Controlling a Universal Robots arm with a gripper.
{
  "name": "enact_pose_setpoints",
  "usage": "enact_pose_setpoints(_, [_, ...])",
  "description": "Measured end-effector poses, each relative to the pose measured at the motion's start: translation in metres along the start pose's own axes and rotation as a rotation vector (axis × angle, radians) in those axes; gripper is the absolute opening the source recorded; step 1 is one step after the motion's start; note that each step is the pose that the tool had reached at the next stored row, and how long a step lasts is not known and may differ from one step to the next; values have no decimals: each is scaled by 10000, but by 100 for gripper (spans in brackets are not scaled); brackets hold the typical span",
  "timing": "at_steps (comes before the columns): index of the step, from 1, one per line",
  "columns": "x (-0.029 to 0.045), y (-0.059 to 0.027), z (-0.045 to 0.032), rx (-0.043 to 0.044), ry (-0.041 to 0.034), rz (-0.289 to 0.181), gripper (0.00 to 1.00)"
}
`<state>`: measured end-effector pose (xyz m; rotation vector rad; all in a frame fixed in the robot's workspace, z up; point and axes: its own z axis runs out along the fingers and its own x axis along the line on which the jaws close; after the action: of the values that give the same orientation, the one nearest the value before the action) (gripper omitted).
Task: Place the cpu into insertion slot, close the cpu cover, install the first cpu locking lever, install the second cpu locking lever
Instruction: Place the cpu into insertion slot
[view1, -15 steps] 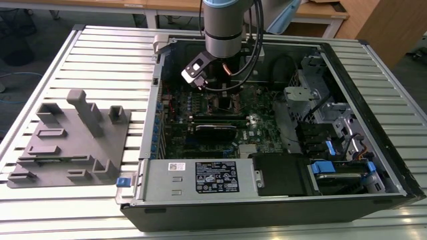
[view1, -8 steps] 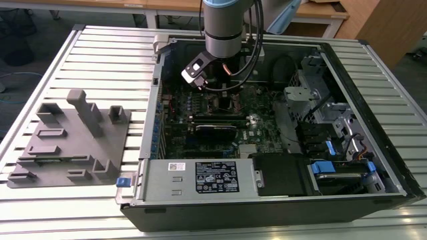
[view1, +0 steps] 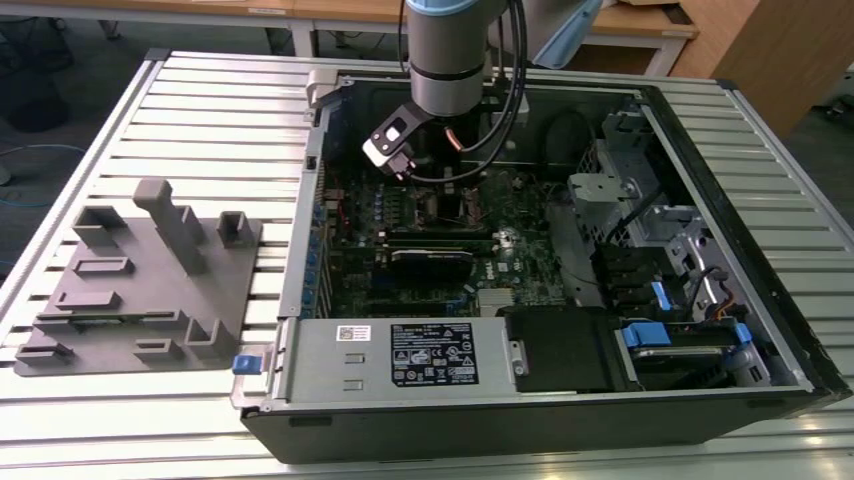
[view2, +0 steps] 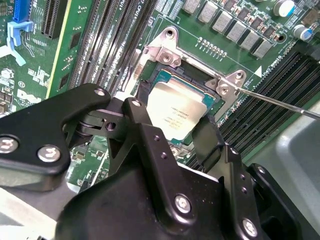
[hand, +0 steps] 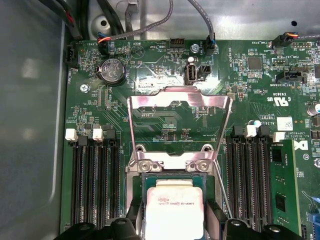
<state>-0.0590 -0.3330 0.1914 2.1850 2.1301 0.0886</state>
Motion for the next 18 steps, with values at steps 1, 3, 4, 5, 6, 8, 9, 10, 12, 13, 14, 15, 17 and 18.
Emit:
enact_pose_setpoints(1, [-1, 1, -11, 1, -1, 0, 62])
enact_pose_setpoints(3, [-1, 4, -40, -2, 2, 0, 62])
enact_pose_setpoints(4, [-1, 6, -58, -2, 3, 1, 62])
enact_pose_setpoints(5, [-1, 8, -79, -1, 1, 0, 62])
enact_pose_setpoints(6, [-2, 11, -101, -1, 1, 1, 62])
enact_pose_setpoints(8, [-3, 16, -150, -2, 2, 0, 62])
enact_pose_setpoints(9, [-3, 18, -176, -1, 3, 1, 62])
enact_pose_setpoints(10, [-4, 21, -202, -1, 2, 0, 62])
enact_pose_setpoints(12, [-4, 23, -216, -2, 1, 0, 62])
enact_pose_setpoints(13, [-4, 23, -216, -1, 1, 2, 62])
enact_pose_setpoints(14, [-4, 23, -216, -2, 1, 2, 62])
enact_pose_setpoints(15, [-4, 23, -216, -2, 2, 3, 62])
enact_pose_setpoints(17, [-4, 23, -216, -1, 1, 4, 62])
enact_pose_setpoints(18, [-4, 23, -216, -1, 0, 4, 62])
